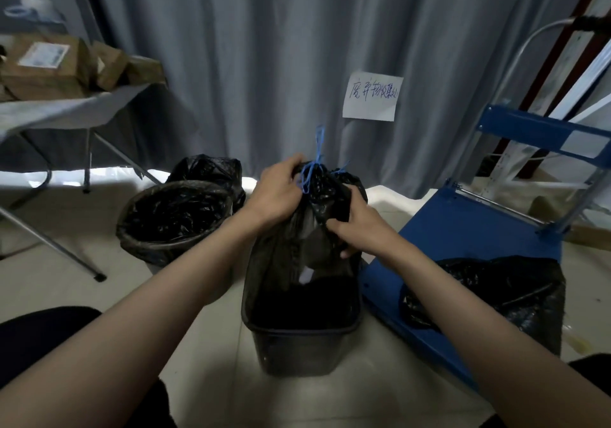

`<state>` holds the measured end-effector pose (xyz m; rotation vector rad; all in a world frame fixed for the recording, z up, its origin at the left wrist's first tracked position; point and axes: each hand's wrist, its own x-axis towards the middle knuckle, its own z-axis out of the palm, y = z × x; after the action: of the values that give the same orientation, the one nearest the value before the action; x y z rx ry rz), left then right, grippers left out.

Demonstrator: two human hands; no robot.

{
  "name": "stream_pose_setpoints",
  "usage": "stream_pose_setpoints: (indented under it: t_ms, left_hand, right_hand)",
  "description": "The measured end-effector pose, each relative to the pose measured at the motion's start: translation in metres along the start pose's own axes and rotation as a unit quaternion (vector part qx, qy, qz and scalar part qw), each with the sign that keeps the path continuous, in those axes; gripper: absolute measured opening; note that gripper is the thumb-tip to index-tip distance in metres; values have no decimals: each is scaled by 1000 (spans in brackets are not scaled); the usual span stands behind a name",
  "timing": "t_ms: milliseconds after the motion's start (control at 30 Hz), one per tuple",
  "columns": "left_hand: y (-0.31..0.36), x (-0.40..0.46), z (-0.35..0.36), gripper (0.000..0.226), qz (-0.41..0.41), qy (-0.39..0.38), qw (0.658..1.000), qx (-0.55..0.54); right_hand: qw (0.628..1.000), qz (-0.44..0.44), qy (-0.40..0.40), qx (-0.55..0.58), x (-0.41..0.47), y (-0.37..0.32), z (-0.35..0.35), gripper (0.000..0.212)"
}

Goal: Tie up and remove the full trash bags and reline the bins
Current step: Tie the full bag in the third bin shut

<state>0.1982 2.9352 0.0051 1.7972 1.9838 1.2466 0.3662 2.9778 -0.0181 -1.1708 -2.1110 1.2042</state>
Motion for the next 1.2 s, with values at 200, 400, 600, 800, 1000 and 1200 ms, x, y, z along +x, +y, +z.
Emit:
stream_pose_setpoints:
  t_ms: [200,400,600,800,1000,1200]
  left_hand:
    - [49,23,-15,11,50,45,993,-99]
    - [85,36,6,6,113,129,964,-205]
    - [73,80,48,10,67,103,962,-245]
    - [61,138,97,7,38,20,979,-199]
    - [27,170,138,7,8,-16,991,-136]
    - [-12,190,171,5,-46,-47,996,-54]
  right_hand:
    - [985,-5,104,137,14,-24,-25,22]
    - [959,-39,223,169,27,-33,-52,29]
    - [944,-67,279,161,48,-11,-89,22]
    - [934,-24,331,134,88,30,-126,17]
    - [942,31,312,119,132,74,-142,14]
    - [955,82,279,60,177,110,-134,13]
